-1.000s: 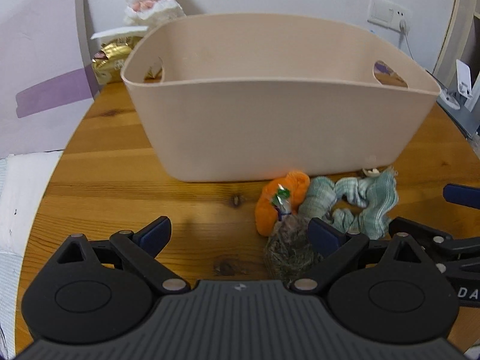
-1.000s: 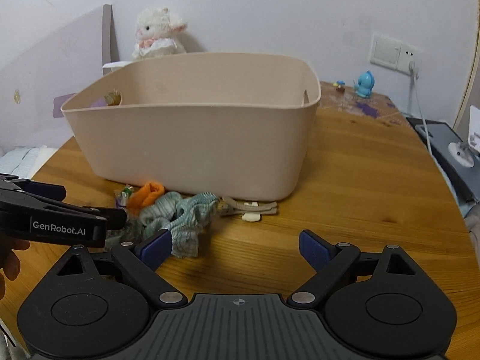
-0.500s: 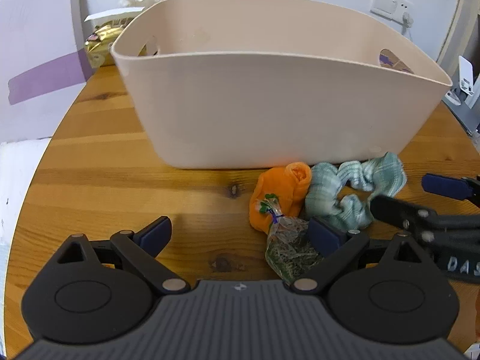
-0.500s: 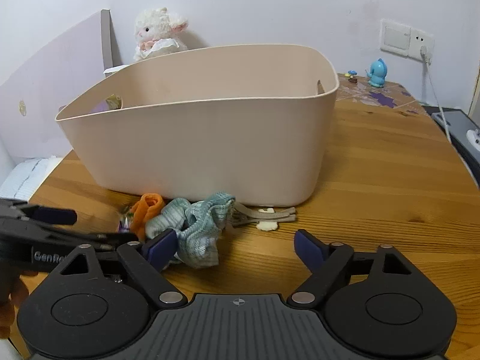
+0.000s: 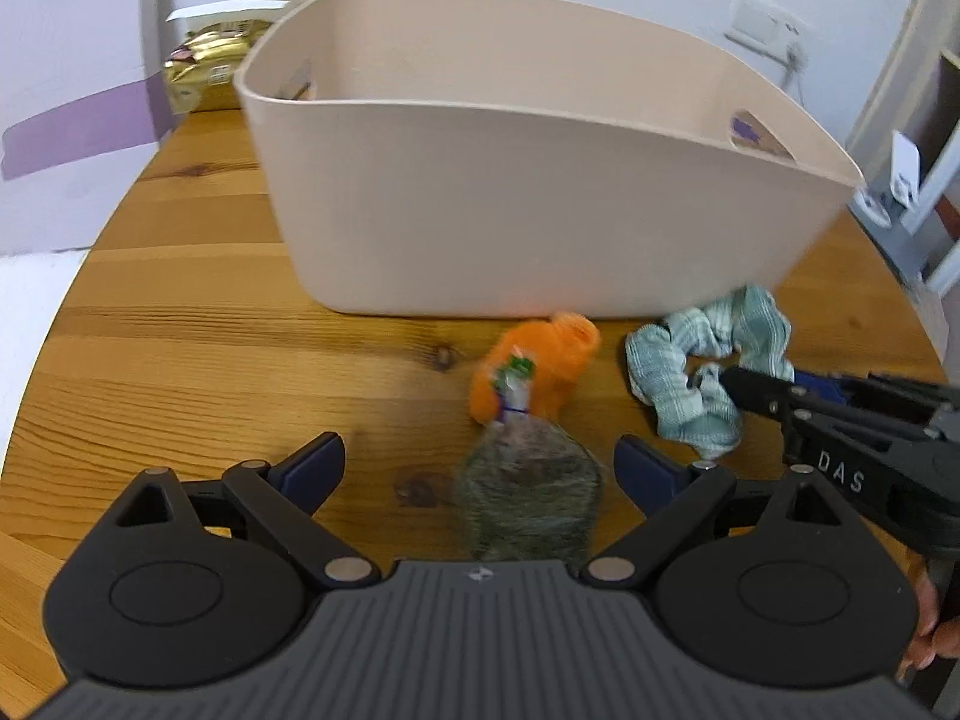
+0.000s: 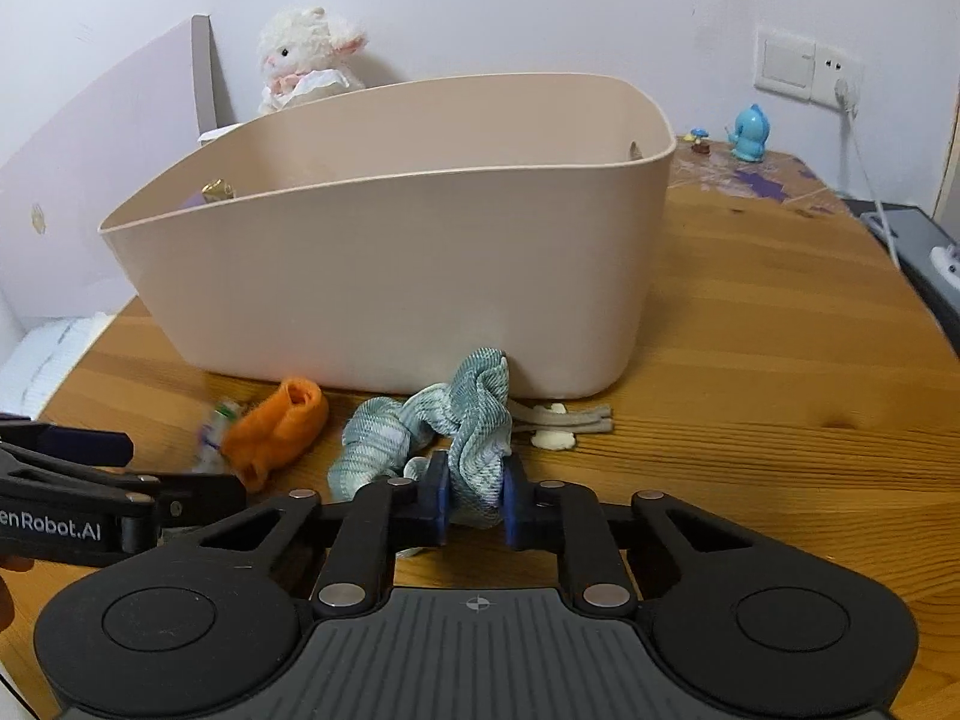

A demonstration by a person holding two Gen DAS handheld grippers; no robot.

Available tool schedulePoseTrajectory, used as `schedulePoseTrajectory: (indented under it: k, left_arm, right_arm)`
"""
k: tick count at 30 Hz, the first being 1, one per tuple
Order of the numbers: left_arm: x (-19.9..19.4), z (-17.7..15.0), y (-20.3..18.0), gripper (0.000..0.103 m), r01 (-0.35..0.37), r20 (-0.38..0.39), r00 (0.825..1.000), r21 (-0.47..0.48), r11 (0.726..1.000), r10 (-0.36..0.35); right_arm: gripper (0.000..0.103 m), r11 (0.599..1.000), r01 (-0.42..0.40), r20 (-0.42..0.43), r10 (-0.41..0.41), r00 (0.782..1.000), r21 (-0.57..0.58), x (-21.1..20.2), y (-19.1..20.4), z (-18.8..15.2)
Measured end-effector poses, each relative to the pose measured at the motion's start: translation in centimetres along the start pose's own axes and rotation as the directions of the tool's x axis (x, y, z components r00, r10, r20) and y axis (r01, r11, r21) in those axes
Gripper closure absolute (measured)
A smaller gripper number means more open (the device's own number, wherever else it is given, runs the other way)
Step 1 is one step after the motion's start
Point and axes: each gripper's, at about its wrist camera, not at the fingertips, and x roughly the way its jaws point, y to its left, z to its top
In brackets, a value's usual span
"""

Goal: Organize objects
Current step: 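Grasp the green tea bag with the left gripper while the right grasps the scrunchie, then lift both items into the basket and open both grippers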

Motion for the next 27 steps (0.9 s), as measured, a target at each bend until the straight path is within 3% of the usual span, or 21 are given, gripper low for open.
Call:
schedulePoseTrajectory:
  k: [2,4,7,8,9,17,27]
  left_arm:
    - [0.4,-0.4,-0.5,0.008,-0.013,-0.021,1.0,0.019,1.0,0.013]
    - [0.9,-0.7,-0.6,0.021,-0.013,-0.053,0.999,0.026,1.0,0.014]
    - [0.7,-1.0,-1.2,0.036,-0.059,-0.041,0.997,0.07,0.996,0.062]
    - [0.6,-1.0,-1.3,0.047,-0.058,-0.037,0.997,0.076,0.995,0.061]
    - [0.4,-1.0,-1.2,0.051,-0.052,-0.037,0.998,0.074,0.996,0.054]
    - [-1.1,-1.3,-1.0,0.055,-0.093,0.008,0.996,0.091,0.991,0.092]
    - [-6.1,0.0,-0.1,0.055,-0.127,0.156,0.981,0.058,0.99,0.117]
  right_arm:
    - [0.088,1.0,0.006,0.0,-0.006,1.0,0.002,-0.4,-0.3,-0.3]
    - [0.089,1.0,0.012,0.002,-0.012,1.0,0.011,-0.7,-0.7,-0.6]
    - [0.091,1.0,0.018,0.006,-0.018,1.0,0.02,-1.2,-1.1,-0.9]
    - [0.092,1.0,0.018,0.008,-0.018,1.0,0.02,-1.4,-1.2,-1.0]
    - [0.092,1.0,0.016,0.009,-0.016,1.0,0.019,-1.6,-1.3,-1.0]
    - [0.094,1.0,-0.004,0.052,0.004,0.999,0.006,-3.9,-1.3,-1.1]
    - [0.094,1.0,-0.019,0.185,0.021,0.983,-0.013,-9.4,-1.2,0.6]
